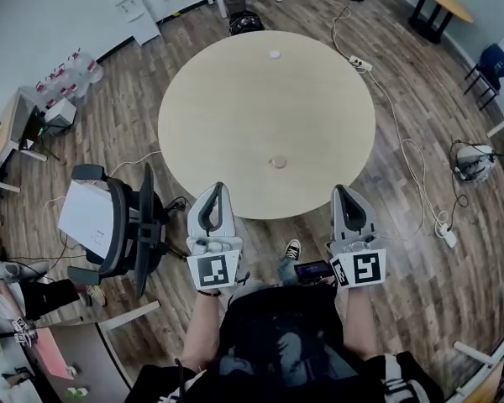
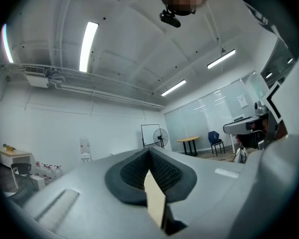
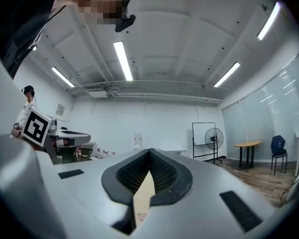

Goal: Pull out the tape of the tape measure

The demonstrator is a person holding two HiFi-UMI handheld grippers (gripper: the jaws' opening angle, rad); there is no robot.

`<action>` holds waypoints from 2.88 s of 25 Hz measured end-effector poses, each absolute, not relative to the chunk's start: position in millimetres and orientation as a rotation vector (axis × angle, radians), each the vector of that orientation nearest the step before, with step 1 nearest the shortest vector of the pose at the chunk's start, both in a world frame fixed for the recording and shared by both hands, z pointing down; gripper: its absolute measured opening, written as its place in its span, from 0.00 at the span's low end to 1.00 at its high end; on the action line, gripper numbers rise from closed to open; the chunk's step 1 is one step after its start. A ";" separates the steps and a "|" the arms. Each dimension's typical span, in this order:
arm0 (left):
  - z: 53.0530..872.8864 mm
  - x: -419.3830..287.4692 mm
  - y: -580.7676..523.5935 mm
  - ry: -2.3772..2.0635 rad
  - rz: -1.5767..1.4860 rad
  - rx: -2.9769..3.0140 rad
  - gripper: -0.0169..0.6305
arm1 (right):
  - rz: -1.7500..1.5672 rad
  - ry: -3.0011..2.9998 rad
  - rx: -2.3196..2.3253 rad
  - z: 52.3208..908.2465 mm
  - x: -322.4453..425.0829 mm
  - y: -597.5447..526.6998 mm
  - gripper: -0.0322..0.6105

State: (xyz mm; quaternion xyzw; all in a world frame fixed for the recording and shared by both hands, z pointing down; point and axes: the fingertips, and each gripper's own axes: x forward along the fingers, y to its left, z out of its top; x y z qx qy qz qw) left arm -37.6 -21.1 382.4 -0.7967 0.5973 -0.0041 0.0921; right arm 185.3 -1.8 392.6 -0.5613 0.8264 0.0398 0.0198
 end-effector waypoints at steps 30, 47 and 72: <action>396.9 -59.9 -119.1 1.750 0.004 -2.408 0.03 | 0.067 2.616 -1.742 405.0 142.3 -115.1 0.12; 401.1 -78.2 -124.2 1.776 -0.007 -2.399 0.03 | -0.206 3.078 -1.539 525.1 101.3 -166.0 0.50; 420.8 -138.7 -99.3 2.014 -0.158 -2.274 0.03 | -0.846 4.165 -0.983 799.3 81.0 -199.5 0.47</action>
